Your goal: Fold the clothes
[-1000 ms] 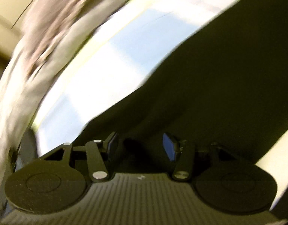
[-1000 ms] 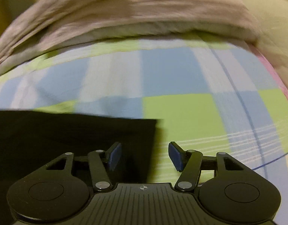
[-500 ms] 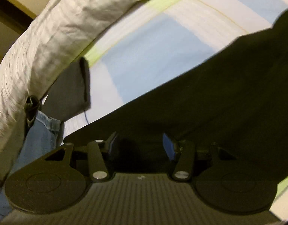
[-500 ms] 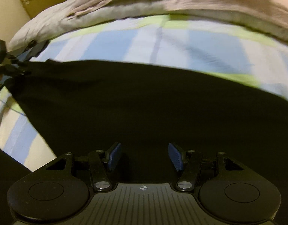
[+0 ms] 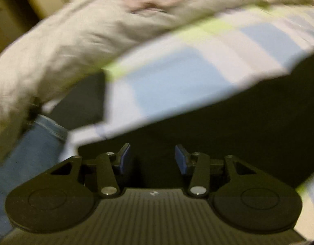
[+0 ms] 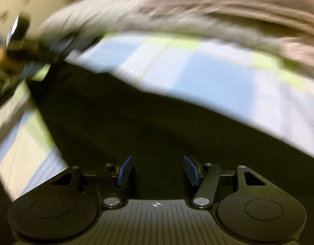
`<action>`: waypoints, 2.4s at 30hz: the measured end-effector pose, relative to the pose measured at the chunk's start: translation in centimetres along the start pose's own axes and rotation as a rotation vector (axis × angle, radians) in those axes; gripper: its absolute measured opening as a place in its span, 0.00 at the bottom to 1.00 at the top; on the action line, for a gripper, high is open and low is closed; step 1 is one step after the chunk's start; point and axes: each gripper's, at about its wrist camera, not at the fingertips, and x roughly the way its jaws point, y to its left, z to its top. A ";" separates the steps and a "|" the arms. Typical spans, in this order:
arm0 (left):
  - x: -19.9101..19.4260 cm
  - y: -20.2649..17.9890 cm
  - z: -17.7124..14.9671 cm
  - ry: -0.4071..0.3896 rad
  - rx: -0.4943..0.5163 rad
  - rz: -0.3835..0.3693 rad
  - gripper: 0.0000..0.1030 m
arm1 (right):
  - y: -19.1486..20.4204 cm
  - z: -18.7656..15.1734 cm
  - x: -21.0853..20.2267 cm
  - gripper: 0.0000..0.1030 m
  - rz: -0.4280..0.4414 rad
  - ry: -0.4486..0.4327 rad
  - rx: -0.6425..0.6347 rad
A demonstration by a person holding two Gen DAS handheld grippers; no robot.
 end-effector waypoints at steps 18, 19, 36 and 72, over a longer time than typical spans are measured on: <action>5.8 3.4 -0.2 0.019 -0.145 0.026 0.70 | 3.0 -3.4 0.3 0.58 0.002 0.146 -0.005; 6.2 3.8 0.2 0.007 -0.155 0.041 0.70 | 3.3 -3.3 0.4 0.58 -0.003 0.142 0.004; 1.7 10.7 -2.3 0.038 -0.316 0.096 0.42 | 5.3 -0.2 2.1 0.58 0.036 0.076 0.021; 5.2 13.7 -0.4 0.002 -0.291 0.110 0.08 | 5.6 -1.4 2.3 0.58 0.003 0.119 -0.020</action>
